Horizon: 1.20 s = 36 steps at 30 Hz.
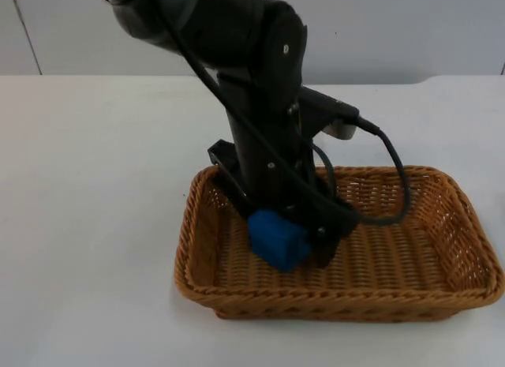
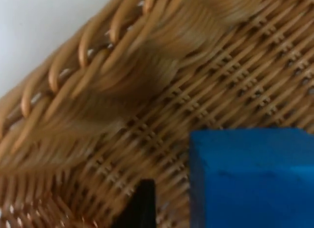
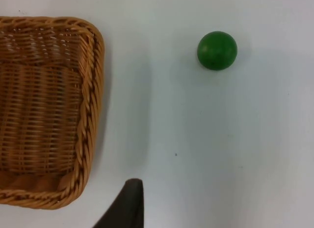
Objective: Place all geometric objects except the red cube into the basket.
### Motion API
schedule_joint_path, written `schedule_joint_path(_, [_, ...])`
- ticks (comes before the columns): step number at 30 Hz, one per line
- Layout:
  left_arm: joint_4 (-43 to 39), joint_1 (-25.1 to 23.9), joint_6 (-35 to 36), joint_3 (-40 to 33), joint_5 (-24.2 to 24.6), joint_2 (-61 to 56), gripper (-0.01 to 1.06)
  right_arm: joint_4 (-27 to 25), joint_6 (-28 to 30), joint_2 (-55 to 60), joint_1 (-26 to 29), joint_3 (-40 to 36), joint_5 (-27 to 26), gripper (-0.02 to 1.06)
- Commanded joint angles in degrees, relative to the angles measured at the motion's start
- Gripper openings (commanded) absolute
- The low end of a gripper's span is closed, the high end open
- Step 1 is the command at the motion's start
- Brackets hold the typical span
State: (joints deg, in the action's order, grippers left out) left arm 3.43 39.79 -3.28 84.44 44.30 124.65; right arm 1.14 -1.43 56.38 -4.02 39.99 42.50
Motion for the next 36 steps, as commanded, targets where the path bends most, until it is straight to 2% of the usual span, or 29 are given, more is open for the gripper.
schedule_joint_path(1, [1.71,0.29,0.51,1.29,3.05,-2.05,1.00,0.20,0.00,-0.10,0.43,0.36,-0.44,1.05])
schedule_joint_path(5, [1.61,0.29,-0.14,2.22,7.08,-6.23,1.00,0.20,0.00,-0.10,0.43,0.36,-0.34,1.05])
schedule_joint_path(9, [1.61,0.14,-1.10,2.12,7.21,-10.14,1.00,0.20,0.00,-0.10,0.43,0.36,-0.34,1.05])
schedule_joint_path(17, [1.62,-3.72,-1.13,1.75,8.23,-13.23,1.00,0.20,0.00,-0.10,0.43,0.36,-0.34,1.05])
schedule_joint_path(24, [2.73,-10.64,-1.13,-7.50,7.16,-18.03,1.00,0.20,0.00,-0.10,0.43,0.36,-0.34,1.05])
schedule_joint_path(27, [3.68,-14.46,-1.13,-14.60,4.16,-22.91,1.00,0.10,0.00,-0.10,0.43,0.36,-0.34,1.05])
schedule_joint_path(28, [3.68,-14.46,-1.13,-14.60,4.16,-22.91,1.00,0.10,0.00,-0.10,0.43,0.36,-0.34,1.05])
schedule_joint_path(30, [4.20,-17.56,-1.13,-18.25,2.36,-26.27,1.00,0.10,0.00,-0.10,0.43,0.36,-0.34,1.05])
schedule_joint_path(36, [5.27,-24.41,-1.13,-24.89,2.21,-33.89,1.00,0.10,0.00,-0.10,0.43,0.36,-0.34,1.05])
